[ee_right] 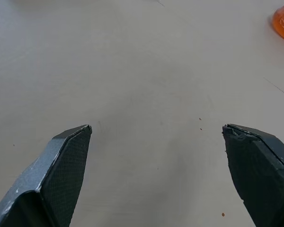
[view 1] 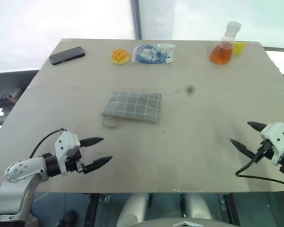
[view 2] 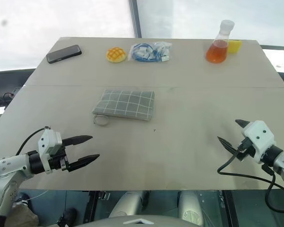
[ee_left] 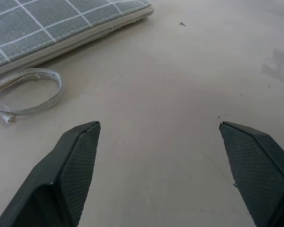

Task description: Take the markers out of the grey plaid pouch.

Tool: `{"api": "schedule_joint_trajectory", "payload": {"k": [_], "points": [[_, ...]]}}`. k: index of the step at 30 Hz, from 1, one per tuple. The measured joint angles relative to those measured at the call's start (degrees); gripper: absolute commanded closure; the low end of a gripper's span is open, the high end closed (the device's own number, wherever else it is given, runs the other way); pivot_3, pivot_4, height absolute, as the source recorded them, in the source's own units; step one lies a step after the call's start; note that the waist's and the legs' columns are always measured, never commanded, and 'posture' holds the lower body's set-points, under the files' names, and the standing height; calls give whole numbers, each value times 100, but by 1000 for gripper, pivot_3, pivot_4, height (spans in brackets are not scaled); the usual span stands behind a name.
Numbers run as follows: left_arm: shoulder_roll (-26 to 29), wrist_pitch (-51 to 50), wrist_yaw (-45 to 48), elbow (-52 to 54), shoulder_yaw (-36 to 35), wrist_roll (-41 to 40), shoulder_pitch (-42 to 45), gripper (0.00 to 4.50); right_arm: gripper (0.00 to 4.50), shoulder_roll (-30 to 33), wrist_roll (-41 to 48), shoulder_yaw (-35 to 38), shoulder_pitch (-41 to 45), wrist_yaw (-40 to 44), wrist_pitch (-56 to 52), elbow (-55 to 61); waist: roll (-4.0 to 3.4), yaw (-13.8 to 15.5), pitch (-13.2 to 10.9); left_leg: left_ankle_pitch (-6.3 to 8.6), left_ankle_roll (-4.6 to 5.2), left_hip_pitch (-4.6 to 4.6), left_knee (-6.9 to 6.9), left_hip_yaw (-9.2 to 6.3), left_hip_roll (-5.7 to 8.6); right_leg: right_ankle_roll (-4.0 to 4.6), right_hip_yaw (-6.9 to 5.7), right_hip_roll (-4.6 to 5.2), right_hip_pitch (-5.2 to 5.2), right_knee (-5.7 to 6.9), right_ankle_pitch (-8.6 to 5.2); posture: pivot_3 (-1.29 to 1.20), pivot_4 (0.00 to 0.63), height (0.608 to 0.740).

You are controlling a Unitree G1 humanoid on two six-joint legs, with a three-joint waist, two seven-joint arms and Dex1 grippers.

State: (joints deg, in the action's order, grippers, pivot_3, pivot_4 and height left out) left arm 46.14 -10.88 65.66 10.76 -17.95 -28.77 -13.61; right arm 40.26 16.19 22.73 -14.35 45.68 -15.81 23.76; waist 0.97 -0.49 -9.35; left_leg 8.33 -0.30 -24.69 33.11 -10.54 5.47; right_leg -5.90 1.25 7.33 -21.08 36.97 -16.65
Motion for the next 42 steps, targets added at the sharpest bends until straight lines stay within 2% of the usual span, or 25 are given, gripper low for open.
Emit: {"api": "schedule_joint_trajectory", "payload": {"k": [3, 7, 9, 10, 14, 17, 19, 25, 29, 32, 36, 42], "points": [[-61, 20, -93, -37, -6, 9, 59, 323, 0, -4, 7, -104, 113, -22, -24, 2, 0, -3, 0, 0, 0, 1, 0, 1, -7, 1, 1, -8, 0, 1, 1, 0, 150, 740], [-212, 546, -528, -712, -32, 309, 880, 323, 0, -153, 201, -437, 373, -186, -229, 426, 0, 15, 0, -2, -1, 3, 3, -1, -28, 7, -12, -28, 0, 8, 8, 0, 150, 740], [-214, 1143, -763, -1269, -54, 703, 1339, 323, 0, -154, 223, -473, 430, -222, -244, 494, 2, 33, 1, -2, -2, 3, 6, 1, -27, 3, -12, -29, 1, 8, 12, 0, 150, 740], [-151, 1815, -914, -1871, -53, 1081, 1720, 323, 0, -156, 219, -497, 451, -259, -257, 497, 9, 36, 6, -2, -1, 3, 8, 7, -23, -5, -7, -29, 1, 7, 17, 0, 150, 740], [318, 3312, -1371, -3590, 126, 2127, 2650, 323, 0, -225, 224, -666, 556, -415, -387, 595, 11, 20, 5, -2, -1, 1, 6, 12, -16, -10, -1, -30, -5, 4, 20, 0, 150, 740], [576, 3784, -2143, -4980, 680, 3163, 3806, 323, 0, -250, 239, -787, 750, -621, -577, 854, 12, 31, 4, -3, -1, 0, 9, 2, -5, -16, -11, -35, -4, 12, 21, 0, 150, 740], [564, 3864, -2602, -5472, 1061, 3697, 4343, 323, 0, -276, 263, -889, 900, -738, -688, 1062, 15, 34, 6, -4, -1, 3, 12, 1, 0, -23, -11, -35, 1, 15, 24, 0, 150, 740], [11, 4097, -3411, -6267, 1980, 4559, 5089, 323, 0, -296, 340, -1012, 1010, -994, -1111, 1355, 28, -32, 8, -4, 0, 1, 18, -4, 8, -24, -11, -33, -1, 38, 26, 0, 150, 740], [-15, 4563, -3253, -6341, 2204, 4543, 5174, 323, 0, -294, 408, -1007, 1044, -1061, -1260, 1469, 32, -63, 11, -4, -1, 10, 18, -3, 6, -25, -8, -32, -2, 67, 25, 0, 150, 740], [-245, 5368, -2216, -5888, 2190, 3492, 4719, 323, 0, -294, 447, -928, 1009, -1122, -1314, 1555, 31, -58, 11, -6, -2, 8, 25, -1, 2, -23, -3, -25, -8, 70, 26, 0, 150, 740], [-306, 5747, -1218, -4873, 2216, 2454, 4190, 323, 0, -295, 464, -881, 862, -1170, -1354, 1656, 41, -45, 13, -6, -2, 4, 30, -4, -9, -20, -4, -26, -10, 73, 27, 0, 150, 740], [-20, 6207, -1101, -4714, 2207, 2544, 4159, 323, 0, -287, 998, -880, 637, -894, -1415, 1961, 40, -45, 14, -6, -2, 11, 31, -2, -8, -22, -2, -34, -9, 74, 26, 0, 150, 740]]}}
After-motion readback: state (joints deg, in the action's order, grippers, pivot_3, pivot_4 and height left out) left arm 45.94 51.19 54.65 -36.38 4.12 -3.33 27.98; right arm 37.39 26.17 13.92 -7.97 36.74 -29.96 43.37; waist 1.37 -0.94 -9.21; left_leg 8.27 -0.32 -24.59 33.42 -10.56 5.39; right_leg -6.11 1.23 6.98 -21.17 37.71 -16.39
